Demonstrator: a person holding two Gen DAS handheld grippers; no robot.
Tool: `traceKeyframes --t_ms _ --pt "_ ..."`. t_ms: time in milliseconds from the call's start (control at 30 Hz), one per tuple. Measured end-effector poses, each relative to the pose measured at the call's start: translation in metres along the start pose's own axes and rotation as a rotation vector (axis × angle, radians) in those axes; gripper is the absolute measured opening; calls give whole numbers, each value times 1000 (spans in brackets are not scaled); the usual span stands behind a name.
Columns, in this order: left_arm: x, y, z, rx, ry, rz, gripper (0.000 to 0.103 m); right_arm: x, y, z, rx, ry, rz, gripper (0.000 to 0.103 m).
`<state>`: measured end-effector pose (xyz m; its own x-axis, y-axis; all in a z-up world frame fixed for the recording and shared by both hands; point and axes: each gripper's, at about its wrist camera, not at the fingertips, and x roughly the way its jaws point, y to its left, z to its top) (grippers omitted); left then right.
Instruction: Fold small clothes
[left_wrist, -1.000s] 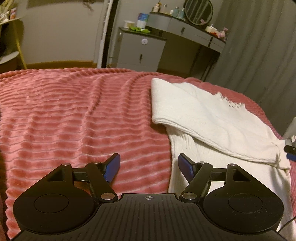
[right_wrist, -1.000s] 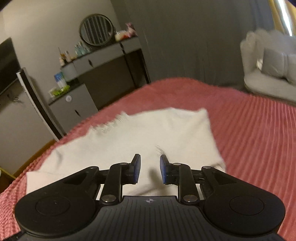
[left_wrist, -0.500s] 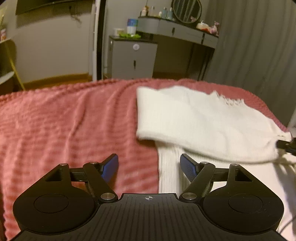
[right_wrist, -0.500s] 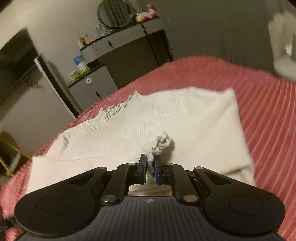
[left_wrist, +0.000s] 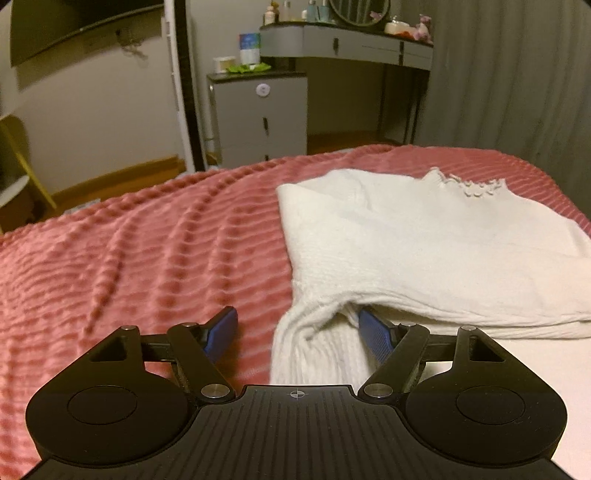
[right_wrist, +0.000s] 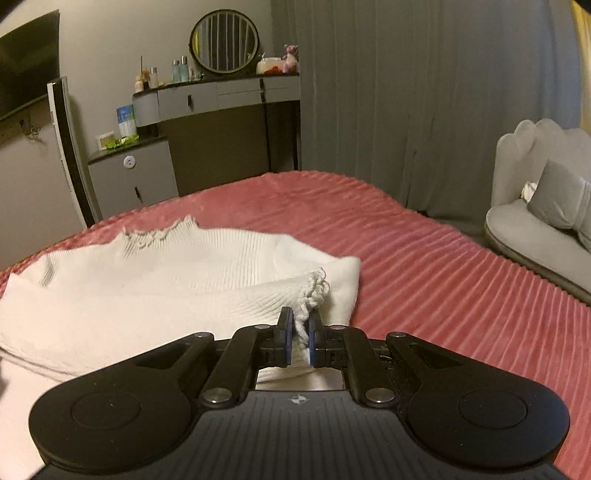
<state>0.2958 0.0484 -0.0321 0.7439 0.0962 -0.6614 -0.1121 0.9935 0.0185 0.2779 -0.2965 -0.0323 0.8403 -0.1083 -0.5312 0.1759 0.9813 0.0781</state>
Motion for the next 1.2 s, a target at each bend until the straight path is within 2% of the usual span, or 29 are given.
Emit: traceKeyframes --t_ms 67,233,300,367,433,533,567,600,667,733,800,867,967,1000,1067,1200 --pt "-1 2 3 -13 -11 6 79 2 0 -1 -3 1 10 7" --pt "0 7 6 -21 -25 76 65 1 -5 -1 8 -7 41 8" --pt "0 11 7 -45 -19 85 58 5 -3 -1 -5 6 45 9" --pt "0 15 8 -51 -11 104 57 11 0 -3 -25 42 49 11" --pt "0 21 7 -51 7 78 58 16 1 -3 -34 97 70 15" --pt "-15 29 6 -36 17 31 63 3 3 1 -54 66 47 16" --pt "-24 31 7 -26 -1 28 67 -4 3 3 -52 43 20 16" --pt "-33 32 8 -14 -34 41 66 -10 2 5 -41 22 0 16" --pt "-47 28 16 8 -99 63 66 -18 2 9 -14 -19 1 16" --pt "-47 20 28 20 -126 31 68 -21 9 10 -8 -46 16 16" --pt "-33 6 36 38 -106 20 69 -13 22 10 -36 -26 48 16" --pt "-11 -3 36 41 -53 13 69 -1 35 6 -59 22 78 16" --pt "21 -11 25 90 37 41 70 18 42 -4 -98 97 34 14" --pt "26 -11 20 107 41 43 74 24 38 -8 -105 114 19 14" --pt "26 -8 16 134 9 60 82 27 31 -14 -144 92 30 14" --pt "26 0 17 89 28 32 82 27 27 -19 -233 68 34 14"
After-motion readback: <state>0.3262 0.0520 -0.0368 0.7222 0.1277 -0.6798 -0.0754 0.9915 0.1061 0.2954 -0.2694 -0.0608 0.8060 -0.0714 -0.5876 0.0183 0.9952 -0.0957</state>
